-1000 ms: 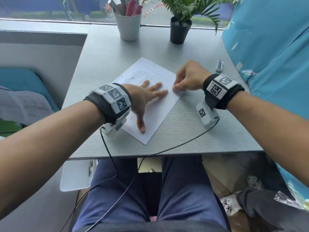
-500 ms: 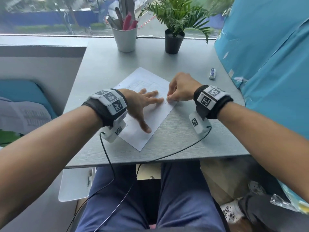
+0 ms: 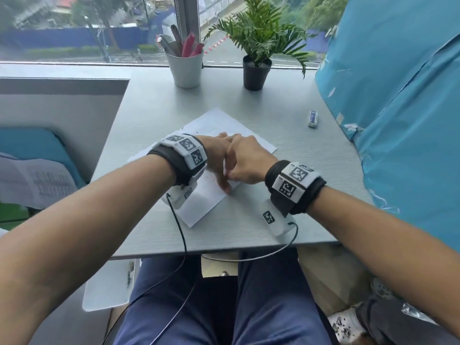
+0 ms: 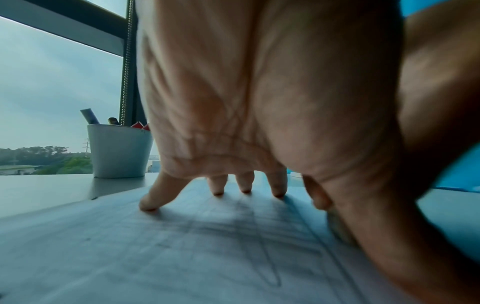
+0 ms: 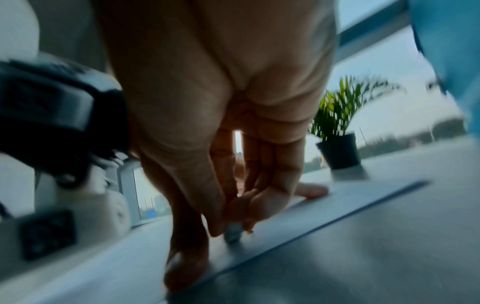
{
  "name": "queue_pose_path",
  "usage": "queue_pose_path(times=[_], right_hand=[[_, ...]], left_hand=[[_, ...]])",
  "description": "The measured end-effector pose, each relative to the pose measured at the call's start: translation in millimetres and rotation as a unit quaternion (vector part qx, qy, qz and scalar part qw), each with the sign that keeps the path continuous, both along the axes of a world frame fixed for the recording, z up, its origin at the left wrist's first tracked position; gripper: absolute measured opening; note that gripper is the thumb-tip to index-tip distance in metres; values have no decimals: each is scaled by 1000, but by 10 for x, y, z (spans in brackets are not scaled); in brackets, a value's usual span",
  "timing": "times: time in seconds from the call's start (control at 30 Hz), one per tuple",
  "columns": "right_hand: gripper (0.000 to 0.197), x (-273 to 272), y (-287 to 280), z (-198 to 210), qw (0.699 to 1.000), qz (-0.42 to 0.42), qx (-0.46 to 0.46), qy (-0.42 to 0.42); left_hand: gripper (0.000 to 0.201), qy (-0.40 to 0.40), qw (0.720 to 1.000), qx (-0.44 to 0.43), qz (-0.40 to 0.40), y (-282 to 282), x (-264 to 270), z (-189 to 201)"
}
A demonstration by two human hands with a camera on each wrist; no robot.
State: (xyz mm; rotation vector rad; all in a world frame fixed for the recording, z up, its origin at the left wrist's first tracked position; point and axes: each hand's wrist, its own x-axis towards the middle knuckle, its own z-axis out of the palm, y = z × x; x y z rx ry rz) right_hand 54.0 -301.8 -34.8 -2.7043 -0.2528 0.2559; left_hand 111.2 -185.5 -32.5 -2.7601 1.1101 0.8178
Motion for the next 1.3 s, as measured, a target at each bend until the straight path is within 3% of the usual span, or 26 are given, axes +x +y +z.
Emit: queue_pose_path(times=[0.13,0.23,0.4,0.57,0.63,0.73,0.83,0.97,1.17,1.3], right_hand=[[8,198,-368,141,997,-62,17,43],[8,352,-603,193,991,-124,18,40],[8,269,-533,164,991,-99,27,86],[9,241,-519,162,993,-87,4,80],[8,232,-514,176,993,-95,-1,70],[5,206,-461,163,994,-99,-34,41],[8,139,-303,106,995,-88,-46,0],[7,5,-161,70,999,-16,-12,46],[8,231,-657,195,992,-122,6,38],[7,85,-362,110,997,-69,-2,29]], left_hand=[[134,17,1000,2,14,81,50,-75],[141,23,999,12,26,86,54,-92],[137,37,999,29,-14,172,-12,-26],[96,26,996,-86,1,197,-40,-86],[91,16,995,-101,13,140,-72,-112],[100,15,996,-87,24,114,-61,-87],[116,10,999,-20,28,61,-61,-36],[101,7,1000,18,9,-3,-81,30],[123,15,999,25,15,37,-8,-56],[123,11,999,46,11,0,1,-45]])
